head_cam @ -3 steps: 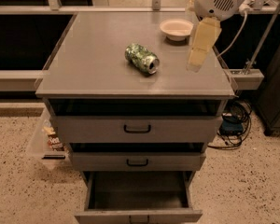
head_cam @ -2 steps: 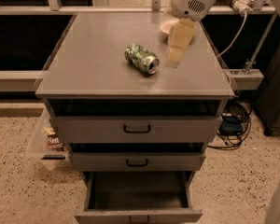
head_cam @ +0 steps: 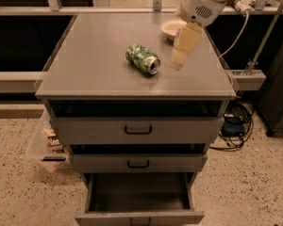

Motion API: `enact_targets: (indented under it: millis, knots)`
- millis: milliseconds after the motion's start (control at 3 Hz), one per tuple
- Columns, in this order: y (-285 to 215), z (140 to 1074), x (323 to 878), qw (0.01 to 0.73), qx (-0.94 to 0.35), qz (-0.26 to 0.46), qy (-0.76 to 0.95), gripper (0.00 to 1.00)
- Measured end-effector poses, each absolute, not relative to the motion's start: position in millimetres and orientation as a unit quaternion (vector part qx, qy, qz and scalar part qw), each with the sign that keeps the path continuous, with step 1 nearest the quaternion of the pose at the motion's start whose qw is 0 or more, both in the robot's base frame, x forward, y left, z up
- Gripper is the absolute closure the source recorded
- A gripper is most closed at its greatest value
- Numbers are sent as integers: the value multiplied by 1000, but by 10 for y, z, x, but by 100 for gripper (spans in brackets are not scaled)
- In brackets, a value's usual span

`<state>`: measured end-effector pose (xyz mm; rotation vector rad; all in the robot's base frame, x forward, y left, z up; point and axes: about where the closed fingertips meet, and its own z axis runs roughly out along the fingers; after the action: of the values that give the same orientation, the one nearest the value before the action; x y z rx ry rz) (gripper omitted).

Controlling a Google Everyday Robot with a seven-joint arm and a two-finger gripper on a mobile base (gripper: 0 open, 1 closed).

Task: Place green can into bottom drawer

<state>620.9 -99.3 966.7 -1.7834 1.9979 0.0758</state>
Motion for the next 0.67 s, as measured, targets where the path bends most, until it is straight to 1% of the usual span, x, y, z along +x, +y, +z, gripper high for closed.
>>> enact_targets:
  millis: [667]
  knots:
    - [-996,9432,6783,292,-601,65,741,0]
